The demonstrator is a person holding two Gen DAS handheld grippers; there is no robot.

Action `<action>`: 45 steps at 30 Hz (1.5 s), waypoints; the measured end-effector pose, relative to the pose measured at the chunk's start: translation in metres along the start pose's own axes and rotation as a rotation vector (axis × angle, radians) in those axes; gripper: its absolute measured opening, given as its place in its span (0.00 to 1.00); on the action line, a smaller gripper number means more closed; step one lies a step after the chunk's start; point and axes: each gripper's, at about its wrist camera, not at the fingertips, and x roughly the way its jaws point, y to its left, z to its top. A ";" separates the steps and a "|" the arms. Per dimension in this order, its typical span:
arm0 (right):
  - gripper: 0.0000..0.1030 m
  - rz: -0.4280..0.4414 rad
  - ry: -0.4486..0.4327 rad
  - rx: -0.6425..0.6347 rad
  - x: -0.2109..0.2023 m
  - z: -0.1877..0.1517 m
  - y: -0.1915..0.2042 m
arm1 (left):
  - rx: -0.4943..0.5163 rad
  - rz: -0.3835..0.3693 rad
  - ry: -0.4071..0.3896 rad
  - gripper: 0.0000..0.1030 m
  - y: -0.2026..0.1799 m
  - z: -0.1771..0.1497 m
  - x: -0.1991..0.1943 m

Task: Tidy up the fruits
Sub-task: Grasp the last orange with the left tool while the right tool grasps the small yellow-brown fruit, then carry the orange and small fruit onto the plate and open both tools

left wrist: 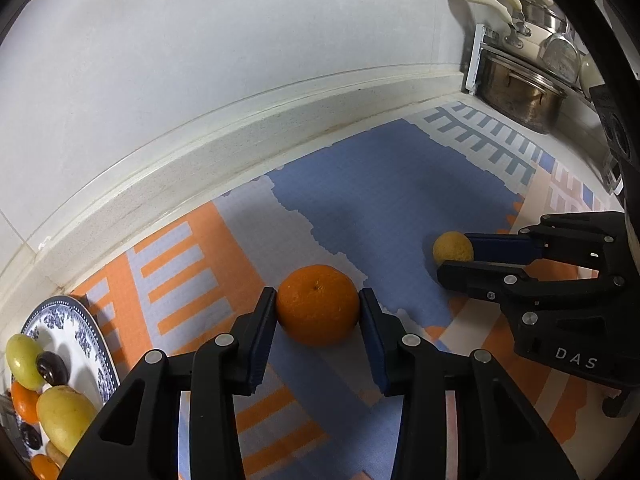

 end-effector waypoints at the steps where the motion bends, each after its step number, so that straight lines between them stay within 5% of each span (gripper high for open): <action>1: 0.26 -0.002 -0.003 0.001 -0.001 0.000 0.000 | -0.001 -0.001 -0.002 0.39 0.000 0.000 -0.001; 25: 0.26 0.016 -0.138 -0.059 -0.077 -0.004 0.038 | -0.080 0.055 -0.117 0.39 0.004 -0.017 -0.093; 45: 0.26 0.088 -0.228 -0.166 -0.121 0.003 0.094 | -0.194 0.185 -0.215 0.39 0.031 -0.041 -0.175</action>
